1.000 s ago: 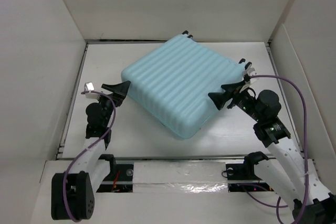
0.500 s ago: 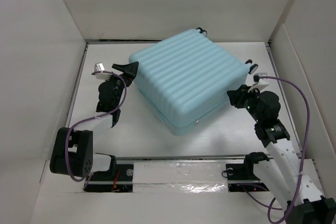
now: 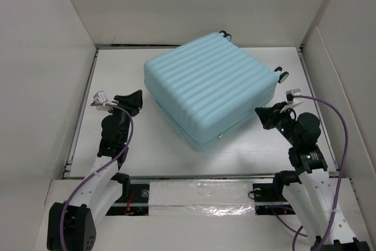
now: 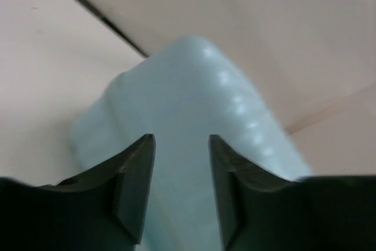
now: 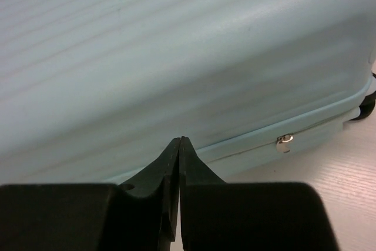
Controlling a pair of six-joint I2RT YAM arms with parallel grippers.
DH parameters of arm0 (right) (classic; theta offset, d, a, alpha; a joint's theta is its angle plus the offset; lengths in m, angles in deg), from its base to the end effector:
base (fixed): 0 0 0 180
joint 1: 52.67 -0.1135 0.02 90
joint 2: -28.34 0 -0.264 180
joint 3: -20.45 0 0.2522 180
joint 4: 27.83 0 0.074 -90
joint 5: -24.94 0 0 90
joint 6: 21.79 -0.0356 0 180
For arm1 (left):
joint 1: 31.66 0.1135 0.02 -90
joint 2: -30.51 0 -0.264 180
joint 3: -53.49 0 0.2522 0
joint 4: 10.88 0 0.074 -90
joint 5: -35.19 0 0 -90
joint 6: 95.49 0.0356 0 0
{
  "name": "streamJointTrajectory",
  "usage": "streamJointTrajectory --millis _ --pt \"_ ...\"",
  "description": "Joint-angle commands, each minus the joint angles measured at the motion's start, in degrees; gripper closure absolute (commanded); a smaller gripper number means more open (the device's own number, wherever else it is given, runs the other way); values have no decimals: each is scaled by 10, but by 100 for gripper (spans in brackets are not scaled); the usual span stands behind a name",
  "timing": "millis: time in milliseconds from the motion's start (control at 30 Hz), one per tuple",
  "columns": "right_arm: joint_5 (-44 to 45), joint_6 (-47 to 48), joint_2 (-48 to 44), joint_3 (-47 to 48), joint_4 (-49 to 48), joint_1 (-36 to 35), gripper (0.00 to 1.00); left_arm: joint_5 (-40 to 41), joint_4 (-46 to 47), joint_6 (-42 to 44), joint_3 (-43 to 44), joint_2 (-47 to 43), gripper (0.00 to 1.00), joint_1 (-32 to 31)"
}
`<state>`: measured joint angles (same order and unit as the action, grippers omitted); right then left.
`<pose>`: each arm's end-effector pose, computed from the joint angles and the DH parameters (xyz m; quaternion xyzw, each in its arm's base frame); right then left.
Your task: Pack the luggage
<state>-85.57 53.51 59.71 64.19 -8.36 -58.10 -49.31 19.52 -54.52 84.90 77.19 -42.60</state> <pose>0.1456 0.0264 0.2917 -0.0579 0.7447 0.2452 0.6180 0.1850 -0.0323 0.2677 -0.2341 0.5615 -0.3711 0.7015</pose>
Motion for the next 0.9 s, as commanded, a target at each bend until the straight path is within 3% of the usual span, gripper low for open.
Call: streamJointTrajectory --millis 0,67,200,233,267,333,367,400,467,600,867 --pt "-47 -8 -37 -22 19 -16 99 -2 -91 49 -41 -30 66 5" --pt "-97 -14 -37 -52 4 -48 100 -72 -113 69 -56 -26 89 5" --pt "-82 -5 5 -75 -16 -139 96 -158 -111 86 -79 7 92 -20" --pt "-64 -2 22 -75 -16 -158 93 -172 -91 86 -85 14 88 -35" --pt "-46 -2 29 -70 -15 -175 83 -183 -77 87 -92 22 72 -43" --pt "18 -2 40 -70 -12 -210 73 -202 -42 81 -105 26 48 -64" --pt "48 -9 46 -68 -5 -210 73 -203 -37 77 -106 34 31 -64" --pt "92 -26 45 -76 -4 -215 74 -208 -29 73 -107 40 27 -64" --pt "124 -46 37 -89 -17 -205 80 -215 -13 67 -102 67 24 -64" --pt "137 -60 40 -112 -45 -178 80 -216 12 62 -69 134 24 -64" --pt "149 -75 56 -134 -55 -151 83 -234 149 22 -41 277 31 -64"
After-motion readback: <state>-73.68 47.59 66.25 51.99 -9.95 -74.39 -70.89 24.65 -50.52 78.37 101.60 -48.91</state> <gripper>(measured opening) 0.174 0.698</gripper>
